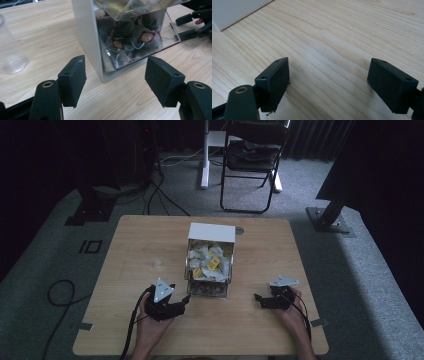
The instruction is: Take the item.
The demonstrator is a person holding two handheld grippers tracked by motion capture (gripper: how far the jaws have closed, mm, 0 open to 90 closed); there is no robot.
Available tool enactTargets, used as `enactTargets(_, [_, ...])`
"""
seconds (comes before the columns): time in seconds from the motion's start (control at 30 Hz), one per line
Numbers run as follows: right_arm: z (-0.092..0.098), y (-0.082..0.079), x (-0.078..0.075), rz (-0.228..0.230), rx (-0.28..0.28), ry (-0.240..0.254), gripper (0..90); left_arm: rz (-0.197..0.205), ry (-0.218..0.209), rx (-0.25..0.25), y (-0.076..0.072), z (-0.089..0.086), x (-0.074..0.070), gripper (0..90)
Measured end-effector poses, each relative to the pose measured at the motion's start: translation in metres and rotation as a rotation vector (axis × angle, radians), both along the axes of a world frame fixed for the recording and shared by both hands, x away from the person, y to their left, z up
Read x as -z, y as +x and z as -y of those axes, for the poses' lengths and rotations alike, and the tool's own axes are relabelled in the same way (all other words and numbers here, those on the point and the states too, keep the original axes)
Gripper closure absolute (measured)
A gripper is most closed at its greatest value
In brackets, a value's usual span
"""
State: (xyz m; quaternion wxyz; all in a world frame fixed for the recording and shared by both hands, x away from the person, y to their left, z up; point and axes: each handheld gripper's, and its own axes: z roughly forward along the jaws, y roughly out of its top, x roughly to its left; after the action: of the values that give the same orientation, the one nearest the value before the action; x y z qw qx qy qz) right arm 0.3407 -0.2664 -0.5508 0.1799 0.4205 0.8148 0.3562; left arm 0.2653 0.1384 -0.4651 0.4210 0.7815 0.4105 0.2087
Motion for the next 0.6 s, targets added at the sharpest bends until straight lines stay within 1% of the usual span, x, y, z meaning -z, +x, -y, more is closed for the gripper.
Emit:
enactTargets(0.23, [0.000, 0.000, 0.000, 0.000, 0.000, 0.000, 17.8, 0.002, -0.008, 0.034, -0.001, 0.012, 0.002, 33.9])
enactTargets(0.33, [0.000, 0.000, 0.000, 0.000, 0.000, 0.000, 17.8, 0.003, -0.002, 0.052, -0.001, 0.019, 0.003, 33.9])
enactTargets(0.4, [0.000, 0.000, 0.000, 0.000, 0.000, 0.000, 17.8, 0.006, -0.008, 0.064, -0.001, 0.022, 0.003, 33.9])
enactTargets(0.6, [0.000, 0.000, 0.000, 0.000, 0.000, 0.000, 17.8, 0.007, -0.007, 0.096, 0.000, 0.033, 0.004, 33.9])
